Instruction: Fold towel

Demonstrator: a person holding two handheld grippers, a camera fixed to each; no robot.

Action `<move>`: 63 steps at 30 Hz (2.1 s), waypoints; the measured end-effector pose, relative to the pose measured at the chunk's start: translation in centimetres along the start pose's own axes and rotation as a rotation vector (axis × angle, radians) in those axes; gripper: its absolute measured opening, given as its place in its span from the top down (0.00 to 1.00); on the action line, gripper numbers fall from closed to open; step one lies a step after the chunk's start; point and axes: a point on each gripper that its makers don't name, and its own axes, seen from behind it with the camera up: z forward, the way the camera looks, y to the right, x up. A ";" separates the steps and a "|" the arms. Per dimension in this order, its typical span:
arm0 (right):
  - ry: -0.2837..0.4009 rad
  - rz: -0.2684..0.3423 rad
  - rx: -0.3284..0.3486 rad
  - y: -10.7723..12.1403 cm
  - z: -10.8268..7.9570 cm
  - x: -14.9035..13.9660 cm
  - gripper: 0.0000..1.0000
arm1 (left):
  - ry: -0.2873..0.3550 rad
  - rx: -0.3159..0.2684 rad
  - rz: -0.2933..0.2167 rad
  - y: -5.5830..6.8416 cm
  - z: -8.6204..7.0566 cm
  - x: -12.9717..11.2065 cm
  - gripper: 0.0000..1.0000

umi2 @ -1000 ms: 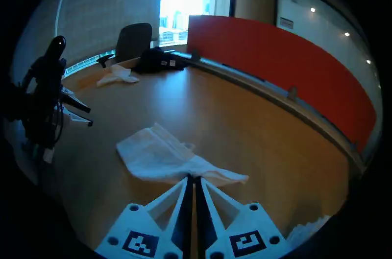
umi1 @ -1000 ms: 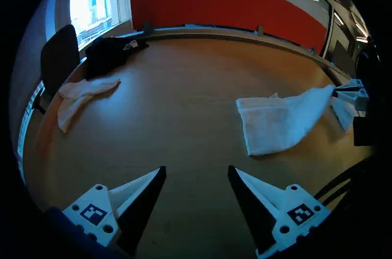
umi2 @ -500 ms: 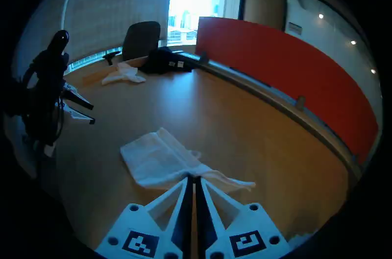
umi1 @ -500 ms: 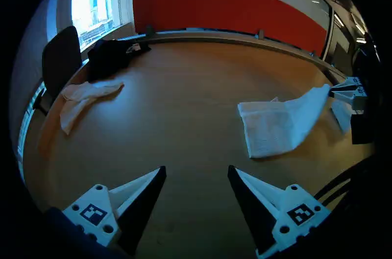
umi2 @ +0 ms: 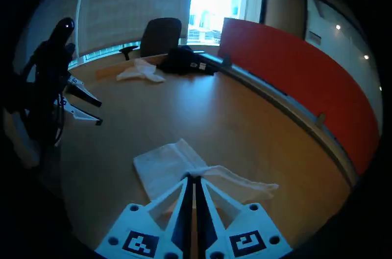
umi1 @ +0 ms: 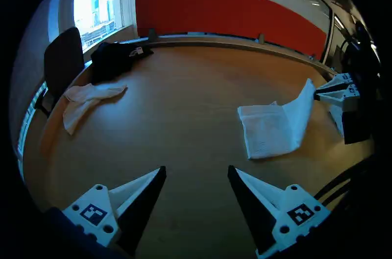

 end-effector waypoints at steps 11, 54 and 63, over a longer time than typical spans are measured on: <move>-0.025 -0.035 0.064 -3.0 2.9 1.0 0.95 | 0.013 0.002 0.003 -0.7 -0.9 0.2 0.06; -0.137 0.010 0.176 -9.2 8.7 -2.6 0.18 | 0.027 0.001 -0.002 -1.8 -2.3 -0.3 0.06; -0.148 0.033 0.137 -8.4 7.0 -4.2 0.18 | 0.029 0.002 0.002 -1.8 -2.4 -0.2 0.06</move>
